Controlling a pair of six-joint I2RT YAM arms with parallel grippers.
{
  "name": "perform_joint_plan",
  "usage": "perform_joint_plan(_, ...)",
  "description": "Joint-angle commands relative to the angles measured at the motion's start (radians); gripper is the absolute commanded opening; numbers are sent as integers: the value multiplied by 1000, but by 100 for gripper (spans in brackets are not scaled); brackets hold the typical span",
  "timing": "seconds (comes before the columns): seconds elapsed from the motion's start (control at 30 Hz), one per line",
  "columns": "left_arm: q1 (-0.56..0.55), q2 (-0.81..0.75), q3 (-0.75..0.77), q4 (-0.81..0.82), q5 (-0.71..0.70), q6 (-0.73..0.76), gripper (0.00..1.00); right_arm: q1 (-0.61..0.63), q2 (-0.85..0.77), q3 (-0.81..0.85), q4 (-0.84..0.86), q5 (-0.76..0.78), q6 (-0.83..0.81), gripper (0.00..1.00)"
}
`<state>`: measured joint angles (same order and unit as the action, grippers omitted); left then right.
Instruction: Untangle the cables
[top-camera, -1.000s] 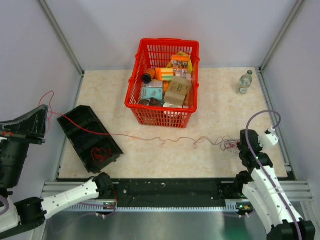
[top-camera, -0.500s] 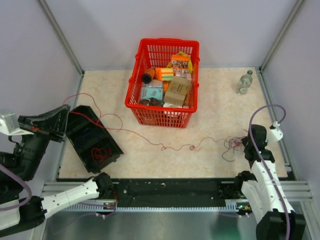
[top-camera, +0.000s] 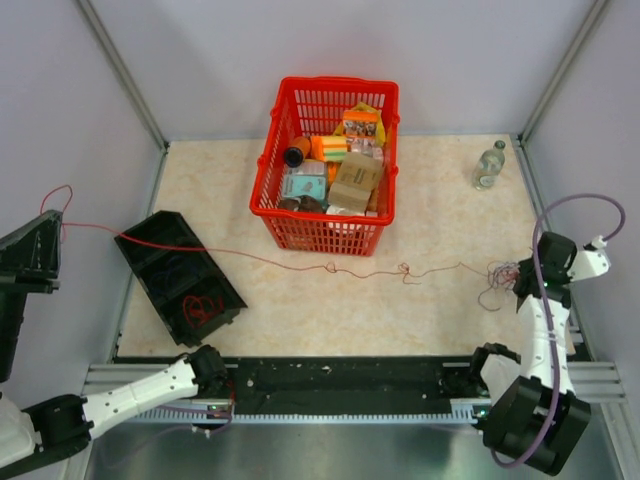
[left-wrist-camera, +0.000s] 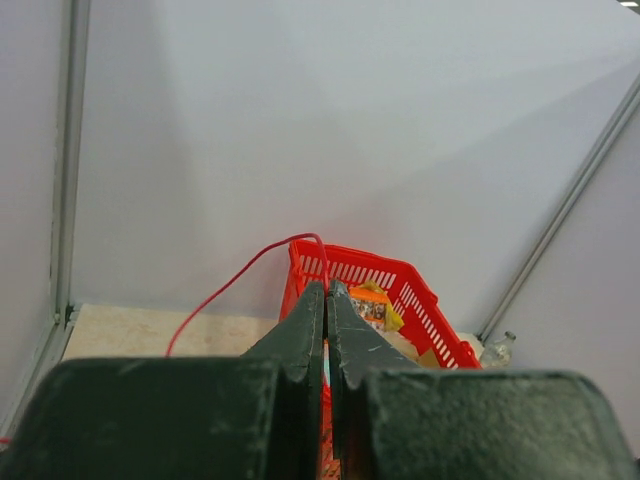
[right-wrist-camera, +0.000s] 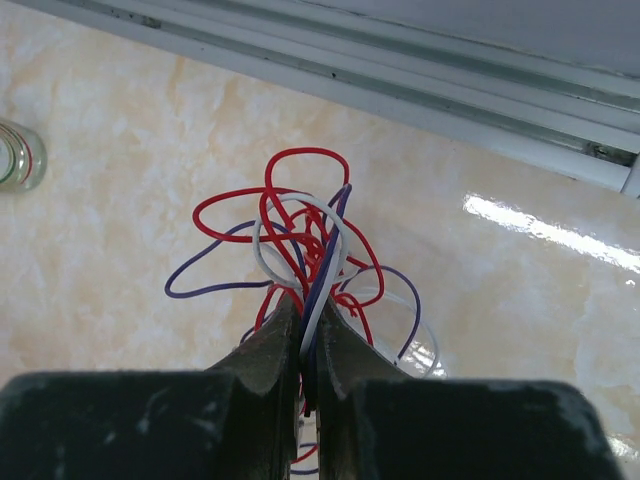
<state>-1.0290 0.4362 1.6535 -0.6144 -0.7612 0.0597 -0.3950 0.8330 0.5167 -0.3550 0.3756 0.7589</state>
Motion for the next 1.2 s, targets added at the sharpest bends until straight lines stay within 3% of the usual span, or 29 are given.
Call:
perform_joint_plan(0.0, -2, 29, 9, -2, -18, 39, 0, -53, 87, 66, 99, -102, -65, 0)
perform_joint_plan(0.17, -11, 12, -4, -19, 29, -39, 0, -30, 130, 68, 188, -272, -144, 0)
perform_joint_plan(0.27, -14, 12, -139, 36, 140, -147, 0, 65, 172, 103, 145, -250, -185, 0)
perform_joint_plan(0.33, -16, 36, -245, 68, 201, -204, 0, 129, 182, 120, 101, -285, -202, 9)
perform_joint_plan(0.4, -16, 62, -305, 93, 217, -242, 0, 195, 170, 123, 45, -287, -214, 34)
perform_joint_plan(0.5, -14, 65, -360, 134, 229, -261, 0, 266, 134, 144, -62, -268, -231, 98)
perform_joint_plan(0.6, -14, 55, -374, 151, 209, -268, 0, 329, 62, 199, -203, -200, -257, 99)
perform_joint_plan(0.67, -16, 50, -380, 156, 207, -274, 0, 466, -12, 233, -290, -117, -225, 99)
perform_joint_plan(0.73, -14, 53, -376, 150, 211, -276, 0, 556, -102, 208, -288, -200, -138, 99)
perform_joint_plan(0.77, -16, 56, -373, 145, 209, -278, 0, 577, -132, 178, -268, -284, -75, 97)
perform_joint_plan(0.8, -16, 58, -370, 137, 206, -278, 0, 605, -161, 142, -234, -352, 3, 89)
perform_joint_plan(0.87, -14, 56, -359, 130, 200, -279, 0, 672, -218, -4, -42, -467, 138, 82)
perform_joint_plan(0.97, -14, 44, -348, 120, 197, -284, 0, 816, -180, -66, 30, -342, 226, 81)
perform_joint_plan(1.07, -14, 42, -331, 97, 200, -287, 0, 916, -77, -73, 109, -311, 238, 81)
perform_joint_plan(1.17, -16, 41, -331, 93, 203, -293, 0, 952, 32, -110, 206, -294, 287, 81)
